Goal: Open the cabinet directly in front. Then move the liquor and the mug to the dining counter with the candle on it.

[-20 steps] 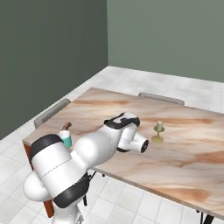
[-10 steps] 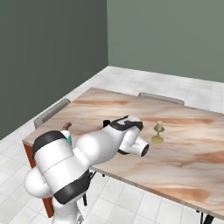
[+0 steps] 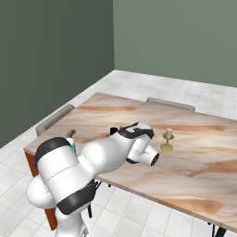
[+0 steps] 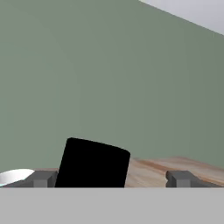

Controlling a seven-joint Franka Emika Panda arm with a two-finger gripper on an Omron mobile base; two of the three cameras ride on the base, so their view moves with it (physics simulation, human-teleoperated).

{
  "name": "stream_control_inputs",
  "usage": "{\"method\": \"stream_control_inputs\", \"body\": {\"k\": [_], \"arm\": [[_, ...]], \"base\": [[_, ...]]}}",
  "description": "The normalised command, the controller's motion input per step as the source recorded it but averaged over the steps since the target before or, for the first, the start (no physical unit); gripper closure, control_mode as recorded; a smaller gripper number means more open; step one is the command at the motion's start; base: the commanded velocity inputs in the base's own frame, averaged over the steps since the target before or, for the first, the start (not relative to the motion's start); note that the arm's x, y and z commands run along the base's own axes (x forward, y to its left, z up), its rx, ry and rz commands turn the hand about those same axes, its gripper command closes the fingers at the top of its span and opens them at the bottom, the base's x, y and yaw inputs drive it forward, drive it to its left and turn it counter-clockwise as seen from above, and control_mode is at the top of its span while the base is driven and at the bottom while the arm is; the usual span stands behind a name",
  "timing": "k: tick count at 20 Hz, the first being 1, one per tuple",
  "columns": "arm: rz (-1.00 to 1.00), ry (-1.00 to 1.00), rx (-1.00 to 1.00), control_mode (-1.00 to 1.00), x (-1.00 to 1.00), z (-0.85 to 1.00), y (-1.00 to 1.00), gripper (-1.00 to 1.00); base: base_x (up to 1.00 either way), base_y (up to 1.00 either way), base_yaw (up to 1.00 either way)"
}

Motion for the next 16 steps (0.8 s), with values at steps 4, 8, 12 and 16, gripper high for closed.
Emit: {"method": "stream_control_inputs", "body": {"k": [4, 8, 12, 16], "arm": [[0.0, -0.1, 0.0, -1.0, -0.35, 0.29, -0.01, -1.0], [0.0, -0.11, 0.0, -1.0, -0.51, 0.45, -0.01, -1.0], [0.0, -0.03, 0.0, -1.0, -0.59, 0.62, 0.0, -1.0], [0.0, 0.0, -0.09, -1.0, -0.67, 0.64, 0.0, -1.0]], "base": [[0.0, 0.0, 0.0], [0.0, 0.0, 0.0], [0.0, 0.0, 0.0], [0.0, 0.0, 0.0]]}}
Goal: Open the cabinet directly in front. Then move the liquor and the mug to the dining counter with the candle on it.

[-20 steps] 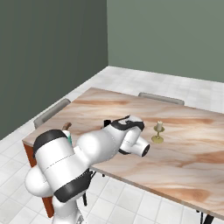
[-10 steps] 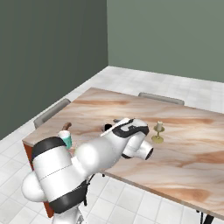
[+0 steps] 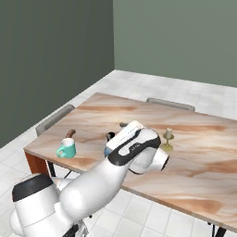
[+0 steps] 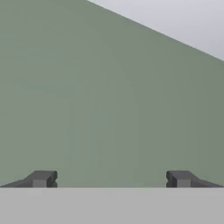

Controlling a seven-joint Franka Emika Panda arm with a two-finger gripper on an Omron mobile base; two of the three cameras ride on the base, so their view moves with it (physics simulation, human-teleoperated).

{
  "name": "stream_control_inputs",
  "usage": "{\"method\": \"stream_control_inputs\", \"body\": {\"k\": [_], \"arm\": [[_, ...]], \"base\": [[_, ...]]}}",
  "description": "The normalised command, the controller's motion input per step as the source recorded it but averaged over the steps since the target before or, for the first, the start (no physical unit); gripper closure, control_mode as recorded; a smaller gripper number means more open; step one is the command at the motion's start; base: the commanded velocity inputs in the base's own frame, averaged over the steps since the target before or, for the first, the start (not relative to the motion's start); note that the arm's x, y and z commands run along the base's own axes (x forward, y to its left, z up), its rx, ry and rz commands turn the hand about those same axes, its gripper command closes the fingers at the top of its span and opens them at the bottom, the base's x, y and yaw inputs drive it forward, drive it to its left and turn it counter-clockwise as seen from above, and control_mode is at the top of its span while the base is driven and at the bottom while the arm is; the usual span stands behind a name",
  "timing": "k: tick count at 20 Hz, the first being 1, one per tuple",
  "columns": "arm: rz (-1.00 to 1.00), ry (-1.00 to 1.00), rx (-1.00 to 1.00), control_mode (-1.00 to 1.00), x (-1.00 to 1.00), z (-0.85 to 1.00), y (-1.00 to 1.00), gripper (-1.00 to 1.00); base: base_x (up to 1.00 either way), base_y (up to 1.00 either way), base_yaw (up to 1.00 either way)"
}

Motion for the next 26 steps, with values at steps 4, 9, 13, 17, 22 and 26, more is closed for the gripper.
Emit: {"method": "stream_control_inputs", "body": {"k": [4, 9, 13, 17, 22, 26], "arm": [[-0.07, 0.02, -0.26, -1.0, -0.63, 0.5, -0.09, -1.0], [-0.12, 0.14, -0.47, -1.0, -0.51, 0.28, -0.01, -1.0], [-0.12, 0.16, -0.59, -1.0, -0.44, 0.1, 0.0, -1.0], [-0.09, 0.13, -0.6, -1.0, -0.48, 0.03, 0.0, -1.0], [-0.06, 0.15, -0.59, -1.0, -0.51, 0.04, 0.0, -1.0], [-0.01, 0.09, -0.52, -1.0, -0.59, 0.06, 0.02, -1.0]], "base": [[0.0, 0.0, 0.0], [0.0, 0.0, 0.0], [0.0, 0.0, 0.0], [0.0, 0.0, 0.0], [0.0, 0.0, 0.0], [0.0, 0.0, 0.0]]}}
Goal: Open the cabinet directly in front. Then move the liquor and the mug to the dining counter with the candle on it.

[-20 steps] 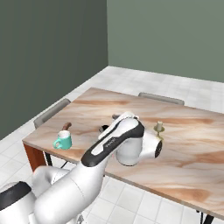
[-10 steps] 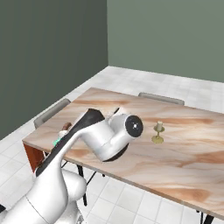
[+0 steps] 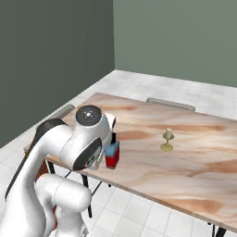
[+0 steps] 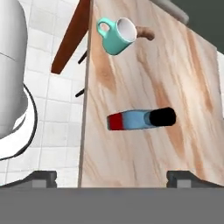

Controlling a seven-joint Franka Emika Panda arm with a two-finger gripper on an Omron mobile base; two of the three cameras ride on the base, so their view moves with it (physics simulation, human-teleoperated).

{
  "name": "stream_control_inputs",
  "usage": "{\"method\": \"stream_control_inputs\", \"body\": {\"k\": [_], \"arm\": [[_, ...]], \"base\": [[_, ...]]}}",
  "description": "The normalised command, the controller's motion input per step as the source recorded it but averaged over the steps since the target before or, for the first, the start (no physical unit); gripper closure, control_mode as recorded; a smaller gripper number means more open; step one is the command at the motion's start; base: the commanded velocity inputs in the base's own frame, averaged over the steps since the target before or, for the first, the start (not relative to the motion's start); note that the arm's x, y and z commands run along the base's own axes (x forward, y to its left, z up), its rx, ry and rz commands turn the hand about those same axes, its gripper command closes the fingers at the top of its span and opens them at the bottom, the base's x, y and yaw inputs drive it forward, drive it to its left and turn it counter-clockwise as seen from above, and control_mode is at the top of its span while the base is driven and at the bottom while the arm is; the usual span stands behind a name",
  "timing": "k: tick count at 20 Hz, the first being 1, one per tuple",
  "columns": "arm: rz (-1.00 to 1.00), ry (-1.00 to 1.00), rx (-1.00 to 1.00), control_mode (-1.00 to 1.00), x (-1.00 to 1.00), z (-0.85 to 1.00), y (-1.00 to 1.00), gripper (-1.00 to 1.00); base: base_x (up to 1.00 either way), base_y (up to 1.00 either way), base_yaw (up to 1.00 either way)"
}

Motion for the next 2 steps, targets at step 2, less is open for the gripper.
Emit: {"method": "stream_control_inputs", "body": {"k": [2], "arm": [[0.0, 0.0, -0.38, -1.0, -0.61, 0.1, 0.1, -1.0]], "base": [[0.0, 0.0, 0.0]]}}
